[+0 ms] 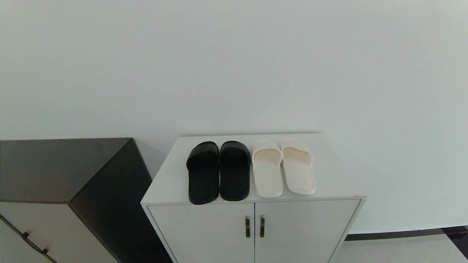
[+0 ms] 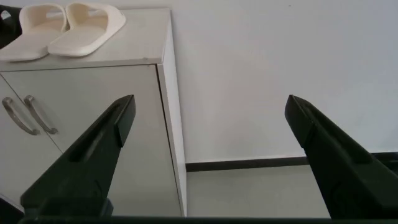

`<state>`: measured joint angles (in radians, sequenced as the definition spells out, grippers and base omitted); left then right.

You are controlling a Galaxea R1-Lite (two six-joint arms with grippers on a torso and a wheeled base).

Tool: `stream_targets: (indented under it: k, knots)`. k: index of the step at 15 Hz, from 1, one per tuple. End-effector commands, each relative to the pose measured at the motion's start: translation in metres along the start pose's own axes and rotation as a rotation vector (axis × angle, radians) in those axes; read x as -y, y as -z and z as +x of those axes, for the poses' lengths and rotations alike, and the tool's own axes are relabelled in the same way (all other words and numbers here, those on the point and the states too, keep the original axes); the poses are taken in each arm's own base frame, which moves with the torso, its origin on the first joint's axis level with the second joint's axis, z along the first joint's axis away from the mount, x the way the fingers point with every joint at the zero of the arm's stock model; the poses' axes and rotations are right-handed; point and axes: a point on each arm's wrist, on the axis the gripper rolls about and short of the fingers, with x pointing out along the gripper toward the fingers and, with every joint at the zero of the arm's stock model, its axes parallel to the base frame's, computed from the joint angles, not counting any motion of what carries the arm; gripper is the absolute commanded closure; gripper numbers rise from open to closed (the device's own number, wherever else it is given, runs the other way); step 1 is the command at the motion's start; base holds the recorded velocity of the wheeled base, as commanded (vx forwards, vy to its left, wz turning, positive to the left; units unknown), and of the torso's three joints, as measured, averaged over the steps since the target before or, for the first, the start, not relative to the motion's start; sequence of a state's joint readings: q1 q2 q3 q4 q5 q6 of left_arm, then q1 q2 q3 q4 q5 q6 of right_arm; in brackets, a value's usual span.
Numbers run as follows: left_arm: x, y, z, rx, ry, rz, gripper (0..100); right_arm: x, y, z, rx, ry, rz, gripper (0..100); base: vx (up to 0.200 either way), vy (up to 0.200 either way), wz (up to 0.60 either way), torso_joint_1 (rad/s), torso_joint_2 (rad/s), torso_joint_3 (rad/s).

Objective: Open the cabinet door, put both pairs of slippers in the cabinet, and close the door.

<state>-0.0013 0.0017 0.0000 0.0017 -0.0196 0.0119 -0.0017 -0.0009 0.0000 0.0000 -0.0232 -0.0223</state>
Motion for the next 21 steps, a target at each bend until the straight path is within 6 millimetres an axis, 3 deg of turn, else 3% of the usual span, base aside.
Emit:
stream_targets:
  k: [1,3,4,5,6,8,9,10,12,13,17,19,21]
  knots:
    - [0.000,0.000,0.000,-0.001,0.001,0.000,100,0.000,0.000,0.000,0.002,-0.002,0.006,0,0.000,0.000,0.00,0.000,0.00,0.000]
    - [0.000,0.000,0.000,-0.001,0.001,0.002,100,0.000,-0.001,0.000,0.013,0.000,0.026,0,0.000,0.000,0.00,0.000,0.00,0.000]
    - [0.000,0.000,0.000,-0.001,0.002,0.003,100,0.001,-0.036,-0.010,0.140,-0.005,0.097,0,0.000,0.000,0.00,0.000,0.00,0.000]
    - [0.000,0.000,0.000,-0.001,0.005,0.003,100,0.003,-0.085,-0.025,0.209,-0.076,0.258,0,0.000,0.000,0.00,0.000,0.00,0.000]
    - [0.000,0.000,0.000,-0.003,0.005,0.005,100,0.003,-0.105,-0.029,0.146,-0.170,0.287,0,0.000,0.000,0.00,0.000,0.00,0.000]
    - [0.000,0.000,0.000,-0.001,0.005,0.005,100,-0.002,-0.108,-0.009,-0.080,-0.323,0.274,0,0.000,0.000,0.00,0.000,0.00,0.000]
    - [0.000,0.000,0.000,-0.001,0.005,0.005,100,-0.007,-0.110,0.022,-0.247,-0.443,0.268,0,0.000,0.000,0.00,0.000,0.00,0.000]
    - [0.000,0.000,0.000,-0.001,0.005,0.005,100,-0.009,-0.114,0.041,-0.305,-0.473,0.280,0,0.000,0.000,0.00,0.000,0.00,0.000]
    - [0.000,0.000,0.000,-0.001,0.005,0.005,100,-0.016,-0.118,0.096,-0.402,-0.501,0.289,0,0.000,0.000,0.00,0.000,0.00,0.000]
    - [0.000,0.000,0.000,-0.001,0.004,0.005,100,-0.020,-0.120,0.111,-0.402,-0.508,0.285,0,0.000,0.000,0.00,0.000,0.00,0.000]
    - [0.000,0.000,0.000,-0.001,0.004,0.005,100,-0.051,-0.134,0.142,-0.450,-0.543,0.250,0,0.000,0.000,0.00,0.000,0.00,0.000]
    - [0.000,0.000,0.000,-0.001,0.005,0.005,100,-0.078,-0.140,0.155,-0.480,-0.538,0.277,0,0.000,0.000,0.00,0.000,0.00,0.000]
    - [0.000,0.000,0.000,-0.001,0.005,0.005,100,-0.109,-0.144,0.179,-0.439,-0.483,0.266,0,0.000,0.000,0.00,0.000,0.00,0.000]
